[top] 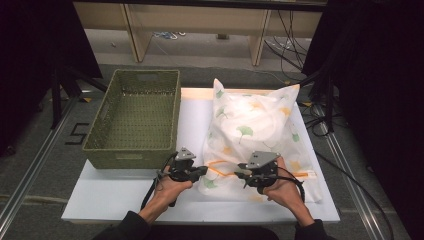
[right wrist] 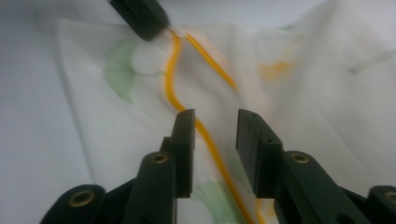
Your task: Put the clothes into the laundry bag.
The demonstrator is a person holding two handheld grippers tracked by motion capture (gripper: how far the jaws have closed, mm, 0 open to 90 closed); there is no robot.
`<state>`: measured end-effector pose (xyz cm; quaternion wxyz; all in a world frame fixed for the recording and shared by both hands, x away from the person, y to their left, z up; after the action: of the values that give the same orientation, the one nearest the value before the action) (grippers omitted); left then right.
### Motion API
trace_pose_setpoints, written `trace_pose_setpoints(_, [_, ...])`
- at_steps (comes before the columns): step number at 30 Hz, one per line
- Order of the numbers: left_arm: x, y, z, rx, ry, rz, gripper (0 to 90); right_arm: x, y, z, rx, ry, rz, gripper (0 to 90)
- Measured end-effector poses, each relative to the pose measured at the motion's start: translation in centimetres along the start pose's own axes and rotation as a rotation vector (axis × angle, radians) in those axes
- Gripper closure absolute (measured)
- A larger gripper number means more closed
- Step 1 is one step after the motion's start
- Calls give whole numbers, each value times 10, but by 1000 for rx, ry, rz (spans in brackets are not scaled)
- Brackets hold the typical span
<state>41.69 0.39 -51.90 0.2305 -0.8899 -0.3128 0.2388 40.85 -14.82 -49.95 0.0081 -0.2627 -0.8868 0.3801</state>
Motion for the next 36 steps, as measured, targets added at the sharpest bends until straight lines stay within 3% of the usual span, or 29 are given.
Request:
trace_pose_setpoints(2, [-3,0,-5,-34,-10,5,888,10,8,-5,8,24,-38,651])
trace_pose_setpoints(3, [-3,-1,-5,-25,2,10,888,13,14,-8,8,6,-47,640])
trace_pose_setpoints(6, [-4,-1,-5,-35,0,10,888,19,32,-11,41,27,-72,646])
trace_pose_setpoints(9, [-4,0,-4,-22,-1,41,881,26,48,-6,74,21,-116,830])
trace_pose_setpoints(10, [-4,1,-2,-15,-6,46,850,27,47,-5,79,8,-121,890])
trace_pose_setpoints(11, [-5,1,0,-4,-15,57,805,27,47,-5,79,-2,-120,898])
trace_pose_setpoints(13, [-5,4,10,65,-58,77,665,28,41,-8,63,-18,-119,900])
trace_pose_setpoints(14, [-6,6,12,69,-78,81,633,28,40,-9,61,-22,-115,900])
trace_pose_setpoints(15, [-6,7,13,75,-73,82,579,29,37,-10,58,-26,-117,900])
trace_pose_setpoints(17, [-9,9,16,109,-74,110,541,30,36,-11,51,-34,-117,900])
trace_pose_setpoints(19, [-10,13,17,110,-71,118,530,31,35,-11,58,-48,-130,900])
trace_pose_setpoints(21, [-7,17,17,116,-68,125,540,33,36,-9,62,-60,-134,900])
trace_pose_setpoints(26, [1,21,11,86,-133,190,663,33,40,-4,81,-70,-156,900])
trace_pose_setpoints(27, [2,22,10,78,-134,196,687,34,41,-3,83,-49,-152,900])
trace_pose_setpoints(31, [3,23,10,77,-137,195,751,33,43,-2,86,-47,-153,900])
trace_pose_setpoints(36, [2,21,3,21,-118,182,837,33,48,1,97,-40,-146,900])
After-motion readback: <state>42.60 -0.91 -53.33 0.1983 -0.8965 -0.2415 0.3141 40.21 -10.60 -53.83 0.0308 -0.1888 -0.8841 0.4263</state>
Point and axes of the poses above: each handheld gripper's, and its own axes: y roughly forward along the jaws, z roughly out of its underside, x roughly to its left, the point moved 9 cm from there along y, roughly forward along the jaws, and after that the axes turned 2 degrees about z, right-handed, at the moved point
